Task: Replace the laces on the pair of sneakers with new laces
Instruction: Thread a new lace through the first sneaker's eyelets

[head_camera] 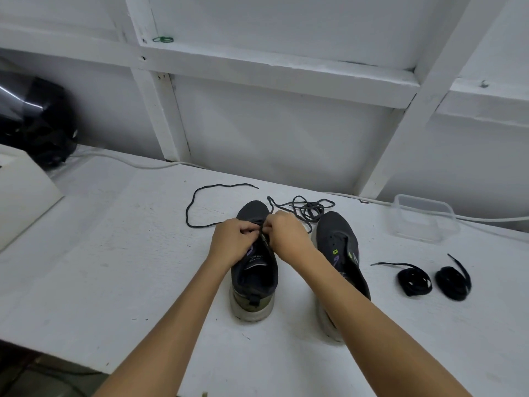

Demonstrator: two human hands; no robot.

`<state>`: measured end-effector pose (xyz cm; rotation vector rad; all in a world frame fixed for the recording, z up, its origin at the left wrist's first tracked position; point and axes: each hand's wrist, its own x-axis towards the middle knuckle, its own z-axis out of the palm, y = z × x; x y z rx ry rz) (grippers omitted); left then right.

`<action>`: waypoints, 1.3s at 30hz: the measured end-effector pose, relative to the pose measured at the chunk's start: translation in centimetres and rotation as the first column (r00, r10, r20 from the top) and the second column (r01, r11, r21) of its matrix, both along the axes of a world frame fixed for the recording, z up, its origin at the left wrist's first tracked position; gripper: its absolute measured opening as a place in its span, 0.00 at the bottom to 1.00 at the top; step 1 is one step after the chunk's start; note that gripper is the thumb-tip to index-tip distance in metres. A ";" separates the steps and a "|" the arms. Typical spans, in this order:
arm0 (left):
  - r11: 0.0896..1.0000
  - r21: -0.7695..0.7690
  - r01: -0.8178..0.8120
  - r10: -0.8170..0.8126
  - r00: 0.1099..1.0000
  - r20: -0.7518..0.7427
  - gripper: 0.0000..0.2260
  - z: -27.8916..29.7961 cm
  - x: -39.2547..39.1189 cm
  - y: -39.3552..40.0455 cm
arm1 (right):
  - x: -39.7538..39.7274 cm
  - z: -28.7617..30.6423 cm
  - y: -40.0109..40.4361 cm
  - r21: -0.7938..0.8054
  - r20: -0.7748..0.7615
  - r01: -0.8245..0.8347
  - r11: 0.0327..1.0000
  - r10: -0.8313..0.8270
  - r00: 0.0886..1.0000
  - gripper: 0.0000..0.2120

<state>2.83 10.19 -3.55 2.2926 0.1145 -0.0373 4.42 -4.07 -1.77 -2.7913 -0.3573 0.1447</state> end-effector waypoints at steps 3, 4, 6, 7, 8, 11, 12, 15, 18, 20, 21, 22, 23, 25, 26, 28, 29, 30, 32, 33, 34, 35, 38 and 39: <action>0.999 0.042 0.004 -0.004 1.000 -0.012 0.05 0.0 0.1 -0.4 | -0.7 -0.2 -0.7 0.051 0.027 0.097 0.994 -0.098 0.995 0.12; 0.999 0.051 0.002 -0.001 1.000 -0.015 0.04 0.0 0.0 -0.4 | -1.1 -0.1 -0.7 0.085 0.065 0.146 0.986 -0.151 0.986 0.14; 0.999 0.049 -0.008 0.009 1.000 -0.021 0.04 0.1 0.0 -0.3 | -2.0 0.8 -1.0 0.248 0.047 0.239 0.939 -0.258 0.965 0.16; 0.999 0.038 -0.009 0.009 1.000 -0.025 0.03 0.3 -0.1 -0.1 | -2.5 1.2 -1.1 0.342 -0.029 0.261 0.903 -0.267 0.963 0.16; 1.000 0.022 -0.002 0.002 0.999 -0.033 0.03 0.4 0.0 0.1 | -3.2 1.7 -1.1 0.410 -0.142 0.282 0.868 -0.244 0.959 0.15; 0.999 -0.041 -0.001 -0.003 0.996 -0.088 0.04 1.0 0.2 0.7 | -5.1 1.8 -0.4 0.418 -0.272 0.254 0.872 -0.147 0.951 0.13; 0.998 -0.065 -0.006 -0.002 0.993 -0.118 0.04 1.2 0.2 0.8 | -5.4 1.5 -0.1 0.404 -0.237 0.250 0.880 -0.164 0.958 0.12; 0.951 -0.306 -0.044 -0.031 0.971 -0.236 0.05 1.8 0.1 1.9 | -5.7 0.3 0.5 0.404 -0.149 0.321 0.856 -0.285 0.947 0.14; 0.688 -0.712 -0.141 -0.087 0.958 -0.273 0.05 2.4 -0.6 3.4 | -6.0 -0.1 0.7 0.404 -0.143 0.406 0.819 -0.382 0.913 0.15; 0.601 -0.777 -0.185 -0.041 0.964 -0.262 0.05 2.4 -0.9 3.7 | -6.2 0.1 1.2 0.400 -0.140 0.409 0.820 -0.386 0.912 0.15; 0.611 -0.768 -0.192 -0.024 0.965 -0.261 0.06 2.4 -1.0 3.6 | -6.3 0.2 1.6 0.394 -0.145 0.398 0.828 -0.372 0.917 0.14; 0.635 -0.750 -0.184 -0.024 0.966 -0.257 0.05 2.4 -0.9 3.3 | -6.4 0.4 2.1 0.387 -0.157 0.384 0.839 -0.350 0.923 0.14; 0.664 -0.730 -0.163 -0.038 0.967 -0.251 0.05 2.5 -0.8 3.1 | -6.5 0.4 2.7 0.381 -0.177 0.370 0.847 -0.326 0.929 0.16; 0.736 -0.666 -0.121 -0.054 0.971 -0.235 0.06 3.0 -0.5 2.7 | -6.5 0.2 3.5 0.359 -0.233 0.357 0.863 -0.287 0.929 0.22; 0.770 -0.628 -0.111 -0.047 0.972 -0.229 0.06 3.2 -0.3 2.6 | -6.5 0.1 3.6 0.329 -0.249 0.353 0.876 -0.281 0.927 0.24; 0.791 -0.601 -0.116 -0.019 0.977 -0.214 0.06 3.6 0.0 2.6 | -6.4 0.0 3.6 0.258 -0.264 0.357 0.898 -0.289 0.920 0.24; 0.765 -0.630 -0.132 -0.004 0.978 -0.209 0.06 3.7 0.1 2.6 | -6.5 -0.1 3.5 0.241 -0.276 0.367 0.898 -0.299 0.913 0.23; 0.709 -0.688 -0.155 0.010 0.978 -0.210 0.06 3.7 0.1 2.6 | -6.6 -0.1 3.3 0.238 -0.284 0.376 0.896 -0.306 0.909 0.21; 0.521 -0.829 -0.204 0.028 0.975 -0.222 0.06 3.7 -0.1 2.9 | -6.7 -0.1 3.2 0.226 -0.290 0.386 0.894 -0.317 0.903 0.19; 0.451 -0.864 -0.221 0.035 0.972 -0.231 0.06 3.8 -0.2 3.0 | -6.7 -0.1 3.2 0.212 -0.288 0.386 0.898 -0.320 0.902 0.18; 0.417 -0.878 -0.234 0.038 0.970 -0.241 0.06 4.0 -0.5 3.1 | -6.6 0.0 3.2 0.199 -0.287 0.386 0.901 -0.323 0.902 0.18; 0.402 -0.883 -0.241 0.035 0.968 -0.249 0.07 4.1 -0.7 3.2 | -6.5 0.0 3.2 0.192 -0.293 0.391 0.900 -0.328 0.898 0.17; 0.505 -0.828 -0.244 0.048 0.966 -0.255 0.09 5.2 -1.1 3.5 | -6.3 0.2 3.2 0.199 -0.306 0.402 0.894 -0.333 0.892 0.17; 0.695 -0.690 -0.202 0.071 0.974 -0.214 0.09 5.4 -1.2 3.8 | -6.3 0.1 3.2 0.199 -0.306 0.402 0.894 -0.334 0.892 0.17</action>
